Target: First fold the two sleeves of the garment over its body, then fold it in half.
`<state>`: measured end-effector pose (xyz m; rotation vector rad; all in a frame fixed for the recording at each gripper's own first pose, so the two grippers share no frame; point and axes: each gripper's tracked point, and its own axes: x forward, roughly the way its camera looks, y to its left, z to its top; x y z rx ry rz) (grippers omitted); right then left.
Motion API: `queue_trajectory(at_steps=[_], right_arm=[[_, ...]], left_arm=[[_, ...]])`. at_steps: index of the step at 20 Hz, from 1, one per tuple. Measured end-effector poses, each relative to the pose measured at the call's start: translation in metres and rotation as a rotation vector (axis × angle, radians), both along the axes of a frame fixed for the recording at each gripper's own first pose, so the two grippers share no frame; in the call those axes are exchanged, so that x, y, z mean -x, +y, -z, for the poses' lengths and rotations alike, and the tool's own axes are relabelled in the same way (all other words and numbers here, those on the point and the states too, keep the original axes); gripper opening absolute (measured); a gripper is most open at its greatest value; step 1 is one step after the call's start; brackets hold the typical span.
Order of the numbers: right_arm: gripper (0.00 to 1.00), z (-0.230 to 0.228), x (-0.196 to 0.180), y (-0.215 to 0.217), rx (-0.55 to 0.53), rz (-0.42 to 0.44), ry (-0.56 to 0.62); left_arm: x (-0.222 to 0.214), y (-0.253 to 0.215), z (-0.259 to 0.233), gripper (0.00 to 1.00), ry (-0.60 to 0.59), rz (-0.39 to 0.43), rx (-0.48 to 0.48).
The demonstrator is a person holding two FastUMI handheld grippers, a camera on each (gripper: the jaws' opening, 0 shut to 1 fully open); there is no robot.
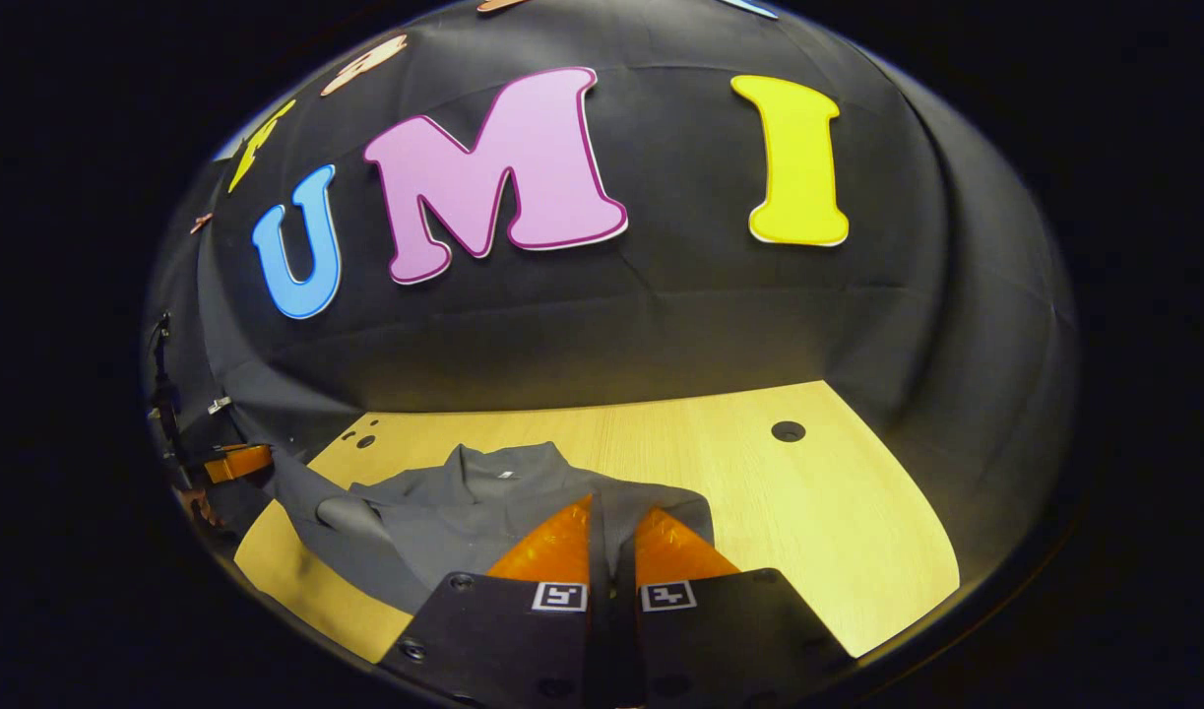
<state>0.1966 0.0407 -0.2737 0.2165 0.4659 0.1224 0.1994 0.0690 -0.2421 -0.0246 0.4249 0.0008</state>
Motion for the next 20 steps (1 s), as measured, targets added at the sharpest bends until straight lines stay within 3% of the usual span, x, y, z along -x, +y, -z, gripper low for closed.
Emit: queue_trajectory(at_steps=[7, 20], right_arm=[[0.05, 0.056, -0.047, 0.002, 0.000, -0.030, 0.032], [0.05, 0.152, -0.072, 0.015, -0.033, -0.044, 0.154]], left_arm=[[-0.046, -0.004, 0.044, 0.05, 0.030, -0.043, -0.007], [-0.085, -0.008, 0.145, 0.07, 0.152, -0.086, -0.065]])
